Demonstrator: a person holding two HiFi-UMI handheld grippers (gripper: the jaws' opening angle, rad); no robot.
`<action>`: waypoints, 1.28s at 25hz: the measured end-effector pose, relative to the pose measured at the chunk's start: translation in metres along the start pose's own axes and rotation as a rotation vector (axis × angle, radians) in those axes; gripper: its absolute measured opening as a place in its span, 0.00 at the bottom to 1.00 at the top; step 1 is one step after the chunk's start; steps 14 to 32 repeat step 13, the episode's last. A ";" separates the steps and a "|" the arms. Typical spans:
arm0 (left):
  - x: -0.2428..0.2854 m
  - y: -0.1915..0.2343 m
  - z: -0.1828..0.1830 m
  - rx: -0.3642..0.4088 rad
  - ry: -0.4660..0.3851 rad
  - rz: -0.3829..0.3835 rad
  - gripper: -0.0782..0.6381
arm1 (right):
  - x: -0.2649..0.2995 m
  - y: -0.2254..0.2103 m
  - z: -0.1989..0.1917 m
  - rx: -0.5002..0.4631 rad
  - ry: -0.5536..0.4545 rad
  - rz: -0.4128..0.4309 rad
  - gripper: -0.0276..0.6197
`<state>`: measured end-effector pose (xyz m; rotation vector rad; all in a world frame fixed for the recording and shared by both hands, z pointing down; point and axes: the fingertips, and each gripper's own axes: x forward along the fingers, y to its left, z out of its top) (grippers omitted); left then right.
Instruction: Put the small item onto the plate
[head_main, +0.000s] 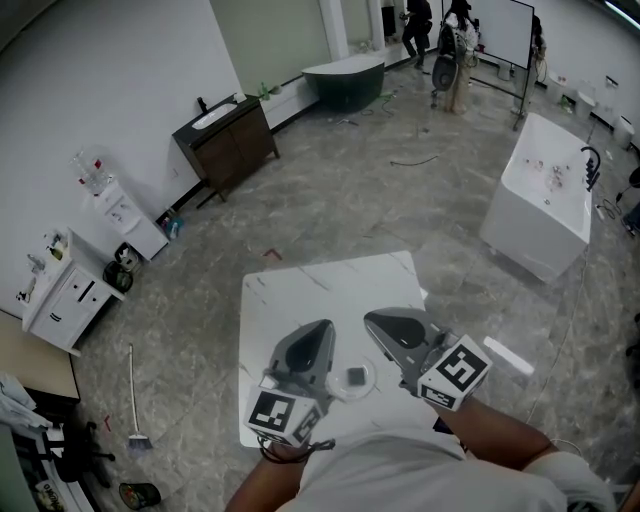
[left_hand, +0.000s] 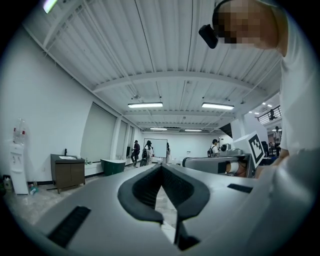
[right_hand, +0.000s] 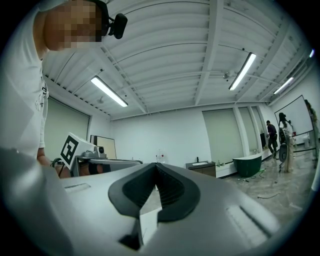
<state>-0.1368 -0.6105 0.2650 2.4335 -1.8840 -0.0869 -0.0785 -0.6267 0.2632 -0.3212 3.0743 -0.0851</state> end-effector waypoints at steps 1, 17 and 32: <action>-0.001 0.000 0.002 0.000 -0.002 0.003 0.12 | 0.001 0.000 0.002 0.003 -0.001 0.002 0.05; -0.014 -0.002 0.010 -0.002 -0.023 0.017 0.12 | 0.002 0.020 0.013 0.013 -0.012 0.033 0.05; -0.014 -0.002 0.010 -0.002 -0.023 0.017 0.12 | 0.002 0.020 0.013 0.013 -0.012 0.033 0.05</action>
